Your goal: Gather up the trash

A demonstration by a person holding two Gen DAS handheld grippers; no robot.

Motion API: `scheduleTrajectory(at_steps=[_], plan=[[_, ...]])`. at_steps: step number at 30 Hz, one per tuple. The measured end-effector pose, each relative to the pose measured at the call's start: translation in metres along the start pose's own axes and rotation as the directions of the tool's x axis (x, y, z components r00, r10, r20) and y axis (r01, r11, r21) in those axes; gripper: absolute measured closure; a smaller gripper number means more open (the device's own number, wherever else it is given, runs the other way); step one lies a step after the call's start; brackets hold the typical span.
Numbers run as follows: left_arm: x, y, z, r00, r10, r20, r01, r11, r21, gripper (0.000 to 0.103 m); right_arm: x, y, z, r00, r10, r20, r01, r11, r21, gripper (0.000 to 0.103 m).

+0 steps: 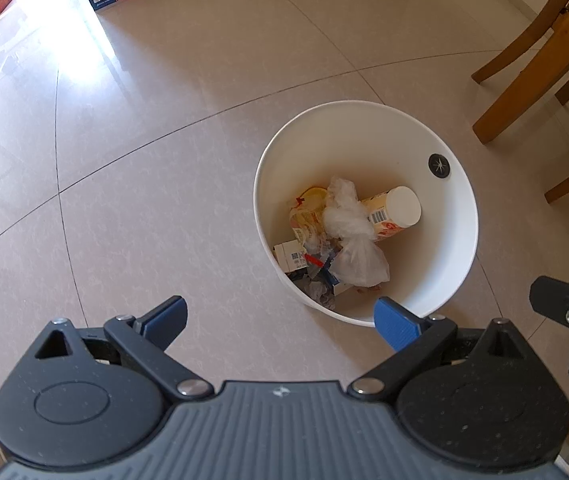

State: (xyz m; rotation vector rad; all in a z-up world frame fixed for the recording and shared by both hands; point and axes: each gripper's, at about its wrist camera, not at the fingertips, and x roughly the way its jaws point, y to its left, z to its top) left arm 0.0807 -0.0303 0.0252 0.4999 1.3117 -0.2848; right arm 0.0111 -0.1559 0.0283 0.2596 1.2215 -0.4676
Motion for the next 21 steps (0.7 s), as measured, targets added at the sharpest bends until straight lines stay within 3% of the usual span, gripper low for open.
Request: scheduleTrajectory(at_steps=[21], plan=[[0.0013,0.0021,-0.0009,1.000,-0.017,-0.004,0.017,1.000,-0.006,0.004,-0.0025,0.0003,-0.0003,1.000,-0.002,0.001,0.002,1.000,-0.002,0.000]])
